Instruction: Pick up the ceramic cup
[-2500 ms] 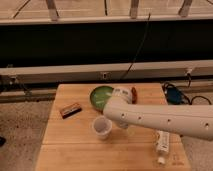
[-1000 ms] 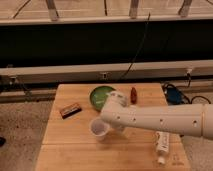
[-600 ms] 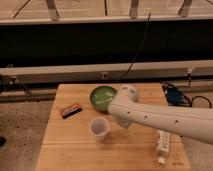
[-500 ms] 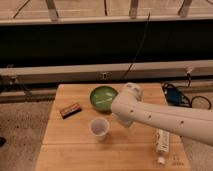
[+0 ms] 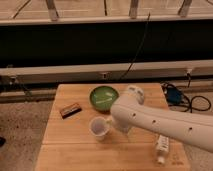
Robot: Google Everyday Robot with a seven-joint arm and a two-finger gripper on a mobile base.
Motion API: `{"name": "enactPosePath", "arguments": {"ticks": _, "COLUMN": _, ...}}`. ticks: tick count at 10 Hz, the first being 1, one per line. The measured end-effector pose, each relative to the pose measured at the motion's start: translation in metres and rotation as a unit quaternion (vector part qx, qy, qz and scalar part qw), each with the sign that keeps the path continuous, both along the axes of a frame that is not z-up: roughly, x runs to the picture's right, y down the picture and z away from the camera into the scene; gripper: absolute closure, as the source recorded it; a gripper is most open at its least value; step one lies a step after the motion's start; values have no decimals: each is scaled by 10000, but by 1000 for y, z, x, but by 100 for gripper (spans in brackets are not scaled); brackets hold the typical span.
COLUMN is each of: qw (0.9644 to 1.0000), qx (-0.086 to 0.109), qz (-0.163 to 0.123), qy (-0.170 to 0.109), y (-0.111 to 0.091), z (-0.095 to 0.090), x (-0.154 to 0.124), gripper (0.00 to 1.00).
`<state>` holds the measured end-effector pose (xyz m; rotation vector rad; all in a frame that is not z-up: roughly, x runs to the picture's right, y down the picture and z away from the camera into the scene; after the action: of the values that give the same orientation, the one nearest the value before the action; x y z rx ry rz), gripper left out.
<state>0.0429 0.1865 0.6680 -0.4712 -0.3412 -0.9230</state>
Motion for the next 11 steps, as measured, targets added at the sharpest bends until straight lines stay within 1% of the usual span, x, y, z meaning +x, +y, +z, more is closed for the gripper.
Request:
{"name": "enactPosePath", "arguments": {"ticks": 1, "qw": 9999, "qx": -23, "qz": -147, "qy": -87, "y": 7, "z": 2, "x": -11, "gripper": 20}}
{"name": "enactPosePath", "arguments": {"ticks": 2, "qw": 9994, "qx": -46, "qz": -311, "qy": -140, "y": 18, "z": 7, "x": -20, "gripper": 20}}
{"name": "enactPosePath", "arguments": {"ticks": 3, "qw": 9991, "qx": -63, "qz": -396, "qy": -143, "y": 24, "z": 18, "x": -25, "gripper": 20}}
{"name": "enactPosePath", "arguments": {"ticks": 4, "qw": 9989, "qx": -93, "qz": -439, "qy": -140, "y": 29, "z": 27, "x": -29, "gripper": 20}}
{"name": "enactPosePath", "arguments": {"ticks": 6, "qw": 9986, "qx": -175, "qz": -491, "qy": -22, "y": 37, "z": 48, "x": -28, "gripper": 20}}
{"name": "enactPosePath", "arguments": {"ticks": 8, "qw": 9986, "qx": -217, "qz": -479, "qy": 44, "y": 39, "z": 59, "x": -28, "gripper": 20}}
{"name": "enactPosePath", "arguments": {"ticks": 9, "qw": 9985, "qx": -271, "qz": -465, "qy": 113, "y": 42, "z": 66, "x": -25, "gripper": 21}}
{"name": "enactPosePath", "arguments": {"ticks": 10, "qw": 9983, "qx": -312, "qz": -457, "qy": 159, "y": 45, "z": 74, "x": -24, "gripper": 28}}
{"name": "enactPosePath", "arguments": {"ticks": 11, "qw": 9983, "qx": -329, "qz": -443, "qy": 193, "y": 46, "z": 78, "x": -22, "gripper": 38}}
